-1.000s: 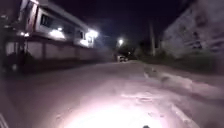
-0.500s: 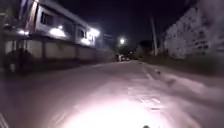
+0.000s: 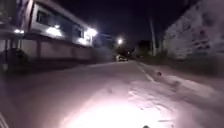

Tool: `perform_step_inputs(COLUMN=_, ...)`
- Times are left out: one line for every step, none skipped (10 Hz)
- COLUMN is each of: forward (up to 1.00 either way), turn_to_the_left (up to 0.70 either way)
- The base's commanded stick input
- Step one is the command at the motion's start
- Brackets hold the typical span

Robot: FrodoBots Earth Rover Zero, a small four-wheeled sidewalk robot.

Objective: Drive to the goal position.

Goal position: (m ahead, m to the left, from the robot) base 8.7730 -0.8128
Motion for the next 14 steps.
perform_step_inputs(forward=0.70, turn_to_the_left=-0.22)
perform_step_inputs(forward=0.70, turn_to_the_left=0.00)
perform_step_inputs(forward=0.70, turn_to_the_left=0.00)
perform_step_inputs(forward=0.70, turn_to_the_left=0.00)
perform_step_inputs(forward=0.70, turn_to_the_left=-0.24)
perform_step_inputs(forward=0.70, turn_to_the_left=-0.35)
perform_step_inputs(forward=0.70, turn_to_the_left=-0.23)
perform_step_inputs(forward=0.70, turn_to_the_left=-0.02)
perform_step_inputs(forward=0.70, turn_to_the_left=0.00)
perform_step_inputs(forward=0.70, turn_to_the_left=0.00)
perform_step_inputs(forward=0.70, turn_to_the_left=0.00)
perform_step_inputs(forward=0.70, turn_to_the_left=-0.35)
perform_step_inputs(forward=0.70, turn_to_the_left=-0.35)
perform_step_inputs(forward=0.70, turn_to_the_left=-0.35)
